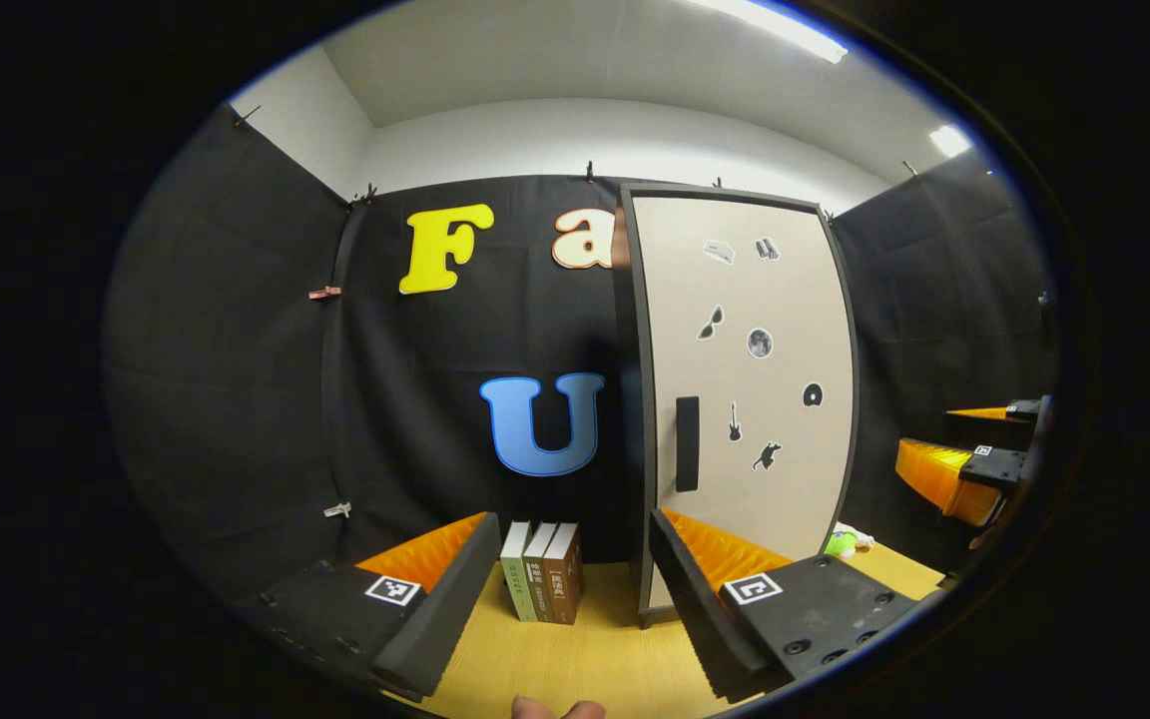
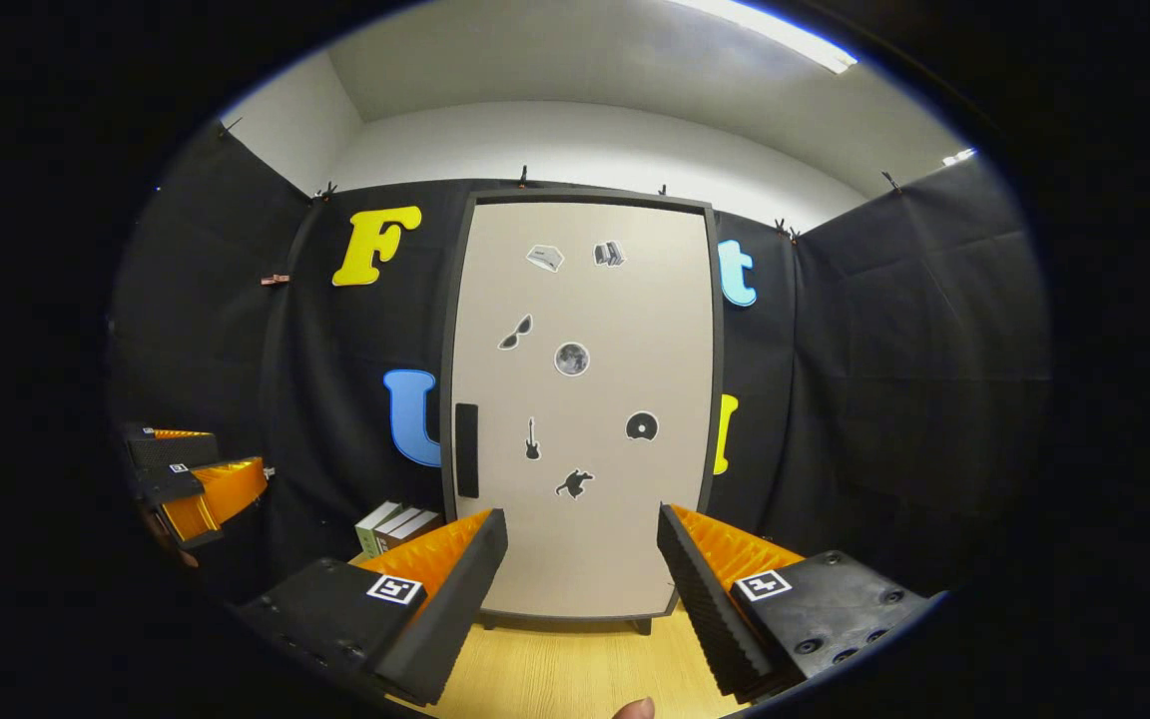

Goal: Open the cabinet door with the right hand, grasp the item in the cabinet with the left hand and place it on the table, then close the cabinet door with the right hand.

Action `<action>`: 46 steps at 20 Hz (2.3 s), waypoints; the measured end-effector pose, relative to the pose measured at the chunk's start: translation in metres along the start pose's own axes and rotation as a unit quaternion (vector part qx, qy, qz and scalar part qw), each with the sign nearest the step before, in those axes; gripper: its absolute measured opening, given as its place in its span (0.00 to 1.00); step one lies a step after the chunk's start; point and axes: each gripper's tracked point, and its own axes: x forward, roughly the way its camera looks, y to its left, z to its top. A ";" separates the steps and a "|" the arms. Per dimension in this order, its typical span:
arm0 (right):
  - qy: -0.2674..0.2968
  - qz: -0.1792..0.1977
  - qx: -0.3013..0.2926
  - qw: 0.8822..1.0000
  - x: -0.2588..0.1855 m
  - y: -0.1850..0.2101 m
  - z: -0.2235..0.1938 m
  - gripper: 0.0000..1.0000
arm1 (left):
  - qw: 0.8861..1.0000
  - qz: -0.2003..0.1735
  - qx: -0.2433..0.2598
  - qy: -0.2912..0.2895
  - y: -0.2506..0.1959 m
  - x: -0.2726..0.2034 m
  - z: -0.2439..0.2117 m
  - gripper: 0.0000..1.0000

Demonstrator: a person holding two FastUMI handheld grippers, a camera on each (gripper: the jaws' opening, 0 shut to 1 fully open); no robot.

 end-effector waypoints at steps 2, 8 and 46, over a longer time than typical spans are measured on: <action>-0.003 -0.001 -0.002 1.000 -0.001 0.000 0.001 0.98 | 1.000 0.001 0.001 0.000 -0.001 0.000 0.000 0.94; -0.005 -0.003 0.004 1.000 0.001 -0.002 0.003 0.98 | 1.000 0.004 0.002 -0.001 0.000 0.000 0.002 0.94; 0.030 0.013 0.014 0.999 0.264 0.147 -0.074 0.36 | 0.997 0.050 -0.037 0.055 0.108 0.019 -0.078 0.95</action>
